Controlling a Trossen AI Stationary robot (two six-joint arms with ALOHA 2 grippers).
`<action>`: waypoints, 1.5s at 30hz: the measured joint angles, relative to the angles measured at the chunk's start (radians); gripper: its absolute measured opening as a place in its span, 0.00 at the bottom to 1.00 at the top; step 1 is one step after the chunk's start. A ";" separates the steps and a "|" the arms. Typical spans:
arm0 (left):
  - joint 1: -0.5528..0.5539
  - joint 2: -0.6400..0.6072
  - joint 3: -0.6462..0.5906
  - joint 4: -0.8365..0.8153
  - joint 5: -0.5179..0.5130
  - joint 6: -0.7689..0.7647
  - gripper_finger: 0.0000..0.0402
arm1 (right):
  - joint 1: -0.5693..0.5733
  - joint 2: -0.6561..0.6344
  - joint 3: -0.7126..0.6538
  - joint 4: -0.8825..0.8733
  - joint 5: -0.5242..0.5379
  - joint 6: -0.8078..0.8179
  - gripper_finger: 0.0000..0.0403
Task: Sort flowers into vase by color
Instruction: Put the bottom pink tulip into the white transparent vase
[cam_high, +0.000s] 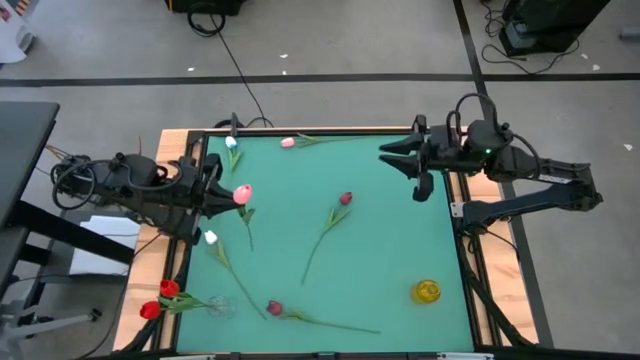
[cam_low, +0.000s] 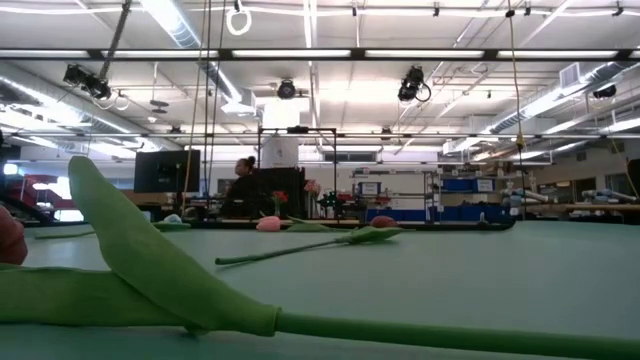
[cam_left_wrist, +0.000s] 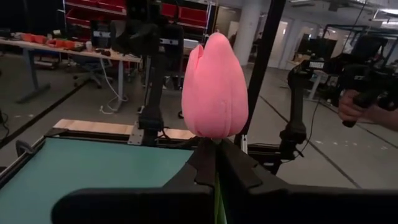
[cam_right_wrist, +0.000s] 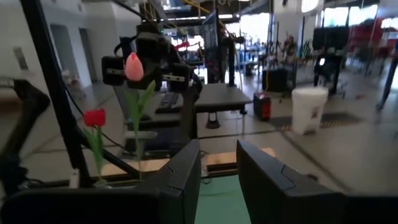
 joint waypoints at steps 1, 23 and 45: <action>0.000 0.000 0.000 0.000 0.000 -0.003 0.02 | 0.000 -0.003 0.000 0.000 0.000 -0.018 0.28; 0.001 -0.052 -0.002 -0.036 0.002 -0.010 0.02 | 0.000 -0.005 0.000 0.003 0.003 -0.024 0.28; 0.001 -0.187 -0.001 -0.031 0.644 -0.055 0.02 | 0.000 -0.005 0.000 0.003 0.002 -0.024 0.28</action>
